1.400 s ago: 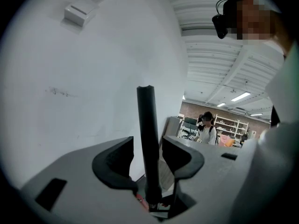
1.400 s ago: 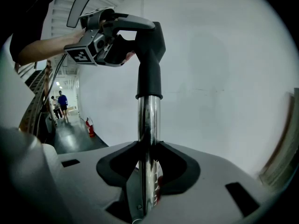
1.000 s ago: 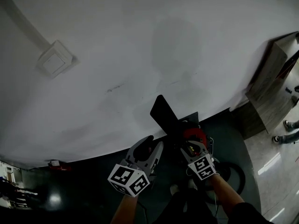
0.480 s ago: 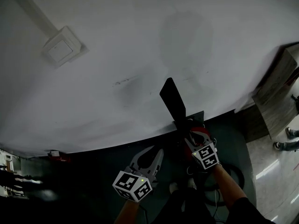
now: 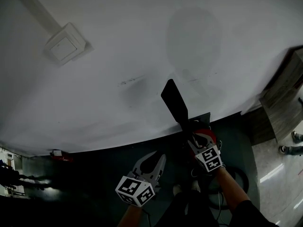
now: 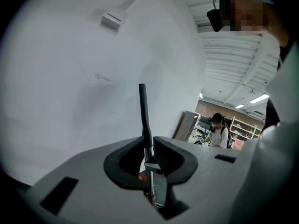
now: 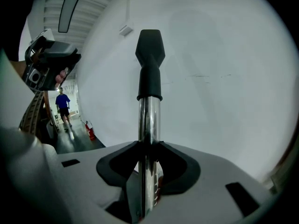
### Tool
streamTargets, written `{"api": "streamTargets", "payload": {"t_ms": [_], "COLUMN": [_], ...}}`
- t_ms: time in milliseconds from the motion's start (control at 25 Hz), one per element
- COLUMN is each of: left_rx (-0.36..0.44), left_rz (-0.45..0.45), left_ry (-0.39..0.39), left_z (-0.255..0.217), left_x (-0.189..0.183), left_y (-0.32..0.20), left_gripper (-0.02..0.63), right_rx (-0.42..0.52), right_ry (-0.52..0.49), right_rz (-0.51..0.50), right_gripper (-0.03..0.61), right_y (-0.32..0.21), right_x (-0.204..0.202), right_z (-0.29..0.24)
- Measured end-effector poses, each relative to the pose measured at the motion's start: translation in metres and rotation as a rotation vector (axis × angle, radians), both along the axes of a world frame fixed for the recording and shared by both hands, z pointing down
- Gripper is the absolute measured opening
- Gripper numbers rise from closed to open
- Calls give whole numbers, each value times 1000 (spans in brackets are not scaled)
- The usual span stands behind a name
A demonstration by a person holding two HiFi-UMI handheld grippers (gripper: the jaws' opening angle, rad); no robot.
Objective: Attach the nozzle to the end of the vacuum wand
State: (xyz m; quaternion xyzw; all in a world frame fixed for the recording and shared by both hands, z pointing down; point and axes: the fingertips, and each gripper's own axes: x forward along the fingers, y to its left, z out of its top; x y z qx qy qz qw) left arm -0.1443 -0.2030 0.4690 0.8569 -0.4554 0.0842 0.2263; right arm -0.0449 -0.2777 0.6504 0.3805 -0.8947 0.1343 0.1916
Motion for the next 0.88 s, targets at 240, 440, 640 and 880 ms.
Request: {"api": "streamTargets", "payload": {"t_ms": [240,440,640,880], "left_rx": [-1,-5,-8,4], "left_rz": [11,21,27,39], "left_ry": [3,4,7,16], "left_z": [2,4,6,6], "left_x": [3,4,4,6], "left_y": [-1,0,2,2], "left_gripper": [61,61,61,59], "right_rx": [-1,-7,-1,38], "right_ry": [32,41,28,-6], "right_rz": [1,6,34,71], "right_gripper": [146,146,146,146], "right_y": [1,5,8,12], "right_x": [1,7,11,16], "right_z": [2,5,3,-25]}}
